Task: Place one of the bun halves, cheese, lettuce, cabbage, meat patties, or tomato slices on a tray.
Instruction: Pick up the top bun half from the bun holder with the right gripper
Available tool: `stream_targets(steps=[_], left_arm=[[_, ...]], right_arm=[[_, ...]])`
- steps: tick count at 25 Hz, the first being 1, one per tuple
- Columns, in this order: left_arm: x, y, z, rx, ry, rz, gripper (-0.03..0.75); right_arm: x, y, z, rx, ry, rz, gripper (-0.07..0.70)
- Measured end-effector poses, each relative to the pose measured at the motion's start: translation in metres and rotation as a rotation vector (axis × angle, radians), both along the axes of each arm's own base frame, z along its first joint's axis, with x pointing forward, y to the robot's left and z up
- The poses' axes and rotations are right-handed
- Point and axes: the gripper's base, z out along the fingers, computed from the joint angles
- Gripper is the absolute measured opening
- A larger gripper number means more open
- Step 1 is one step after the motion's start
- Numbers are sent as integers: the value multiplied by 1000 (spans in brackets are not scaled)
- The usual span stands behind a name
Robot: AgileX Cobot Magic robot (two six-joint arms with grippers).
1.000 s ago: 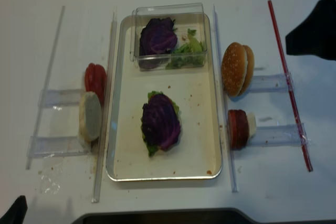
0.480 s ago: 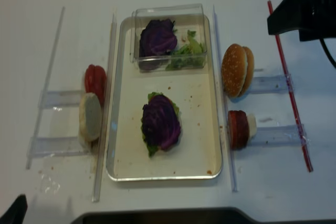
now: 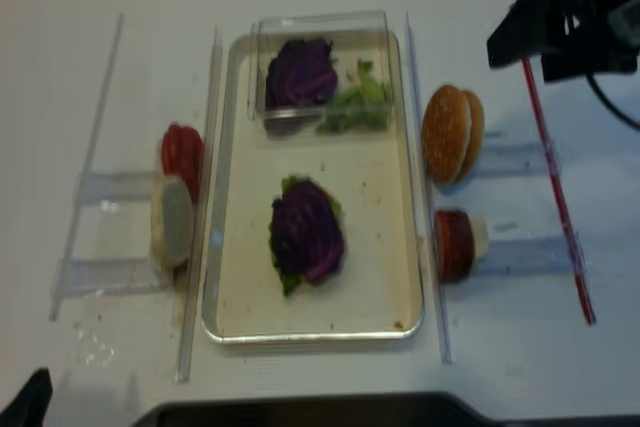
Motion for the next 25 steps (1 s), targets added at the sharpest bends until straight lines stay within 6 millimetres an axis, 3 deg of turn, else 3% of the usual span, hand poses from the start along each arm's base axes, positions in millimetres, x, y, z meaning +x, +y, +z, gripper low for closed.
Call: stream_targets(steps=[10, 17, 25], left_arm=[[0, 0, 0, 0, 0, 0, 489], [0, -1, 0, -5, 0, -4, 489], [0, -1, 0, -5, 0, -4, 489]], right_arm=[[30, 8, -28, 124, 44, 58, 554], [42, 9, -43, 150, 56, 80, 493], [47, 33, -59, 76, 62, 149, 489]])
